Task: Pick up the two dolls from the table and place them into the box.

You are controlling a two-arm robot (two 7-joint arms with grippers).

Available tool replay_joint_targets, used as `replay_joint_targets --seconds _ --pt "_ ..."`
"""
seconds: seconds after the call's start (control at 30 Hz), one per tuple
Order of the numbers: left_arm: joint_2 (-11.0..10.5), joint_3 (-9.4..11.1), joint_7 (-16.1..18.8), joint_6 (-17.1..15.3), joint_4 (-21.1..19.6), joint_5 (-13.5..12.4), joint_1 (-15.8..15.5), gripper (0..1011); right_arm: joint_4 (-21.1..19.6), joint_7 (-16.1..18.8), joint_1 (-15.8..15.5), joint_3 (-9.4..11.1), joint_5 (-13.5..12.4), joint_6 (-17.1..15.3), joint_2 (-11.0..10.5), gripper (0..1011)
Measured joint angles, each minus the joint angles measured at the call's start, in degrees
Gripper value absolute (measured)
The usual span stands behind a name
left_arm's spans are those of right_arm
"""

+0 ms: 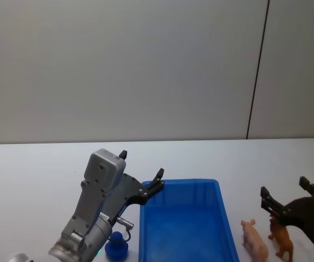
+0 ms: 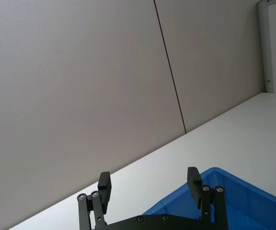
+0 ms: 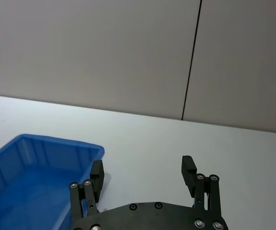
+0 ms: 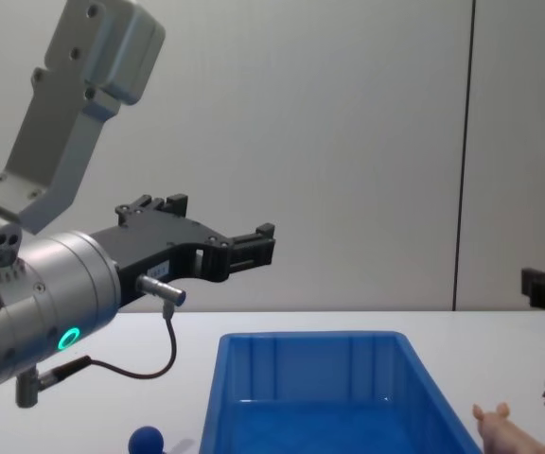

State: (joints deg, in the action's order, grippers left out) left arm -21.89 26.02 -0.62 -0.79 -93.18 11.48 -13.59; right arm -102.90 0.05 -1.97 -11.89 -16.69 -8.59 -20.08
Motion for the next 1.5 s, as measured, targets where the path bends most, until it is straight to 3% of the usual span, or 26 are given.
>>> replay_joint_targets --seconds 0.63,1.37,1.5 --pt "0.00 0.00 0.00 0.00 0.00 0.00 0.00 1003 2.95 -1.23 0.80 0.59 1.45 -7.81 0.10 1000" --pt "0.00 0.00 0.00 0.00 0.00 0.00 0.00 1003 7.06 1.62 1.08 0.39 2.14 -11.06 0.66 1001" --pt "0.00 0.00 0.00 0.00 0.00 0.00 0.00 1003 7.58 1.98 1.08 0.29 2.27 -11.56 0.79 931"
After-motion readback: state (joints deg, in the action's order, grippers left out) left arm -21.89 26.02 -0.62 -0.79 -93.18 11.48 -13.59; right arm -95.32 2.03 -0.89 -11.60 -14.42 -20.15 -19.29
